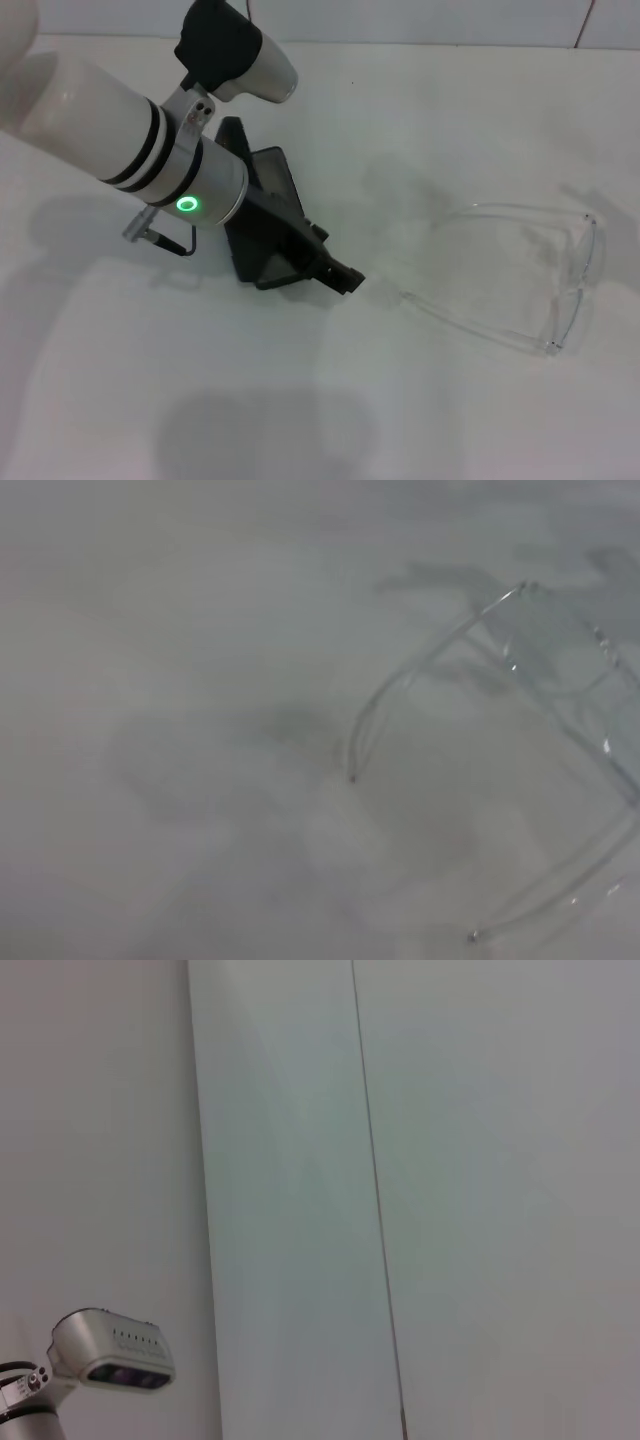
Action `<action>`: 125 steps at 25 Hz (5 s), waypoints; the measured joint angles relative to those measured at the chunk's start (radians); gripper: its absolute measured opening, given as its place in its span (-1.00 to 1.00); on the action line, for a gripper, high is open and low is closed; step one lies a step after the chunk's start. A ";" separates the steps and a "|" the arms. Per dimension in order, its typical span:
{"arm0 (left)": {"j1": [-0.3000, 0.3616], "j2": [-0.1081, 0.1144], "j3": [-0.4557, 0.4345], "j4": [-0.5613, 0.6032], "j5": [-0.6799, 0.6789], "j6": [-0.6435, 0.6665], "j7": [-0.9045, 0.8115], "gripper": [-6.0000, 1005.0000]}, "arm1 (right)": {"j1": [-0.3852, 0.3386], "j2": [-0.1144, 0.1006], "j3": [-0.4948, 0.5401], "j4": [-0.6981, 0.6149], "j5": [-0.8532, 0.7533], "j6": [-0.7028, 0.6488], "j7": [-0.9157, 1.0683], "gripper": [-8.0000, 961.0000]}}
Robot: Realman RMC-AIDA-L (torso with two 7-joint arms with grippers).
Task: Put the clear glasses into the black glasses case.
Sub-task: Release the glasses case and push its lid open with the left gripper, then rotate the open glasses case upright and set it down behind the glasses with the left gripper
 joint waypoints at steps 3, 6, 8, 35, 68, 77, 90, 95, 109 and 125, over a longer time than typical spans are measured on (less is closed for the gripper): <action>0.001 0.000 0.000 0.000 0.018 0.009 -0.009 0.62 | 0.001 0.000 0.000 0.000 0.000 0.000 0.000 0.78; 0.002 0.000 -0.001 0.000 0.022 0.016 -0.011 0.62 | 0.003 0.000 0.000 0.000 0.000 -0.001 0.000 0.78; 0.003 0.001 -0.003 0.001 0.022 0.018 -0.012 0.62 | 0.004 0.000 0.000 0.000 0.000 0.000 0.000 0.78; 0.061 -0.005 -0.037 0.470 0.128 0.034 -0.250 0.56 | 0.019 -0.003 0.000 0.000 0.003 0.039 0.000 0.78; -0.106 -0.008 0.159 0.101 0.577 -0.098 -0.606 0.51 | 0.024 -0.012 0.000 0.037 0.017 0.090 -0.052 0.78; -0.113 -0.007 0.164 0.095 0.578 -0.082 -0.600 0.12 | 0.023 -0.014 0.000 0.037 0.017 0.091 -0.052 0.78; -0.086 -0.009 0.170 0.200 0.579 -0.026 -0.566 -0.58 | 0.015 -0.014 0.000 0.037 0.028 0.091 -0.052 0.78; -0.012 -0.009 0.207 0.346 0.573 0.012 -0.502 -0.60 | 0.009 -0.013 0.024 0.037 0.029 0.089 -0.053 0.78; 0.433 -0.008 0.538 0.830 0.554 -0.117 0.042 -0.55 | -0.007 -0.008 0.078 0.039 0.042 0.045 -0.052 0.78; 0.318 -0.013 0.674 0.644 0.557 -0.274 0.057 -0.49 | -0.062 -0.009 0.078 0.050 0.057 0.013 -0.061 0.78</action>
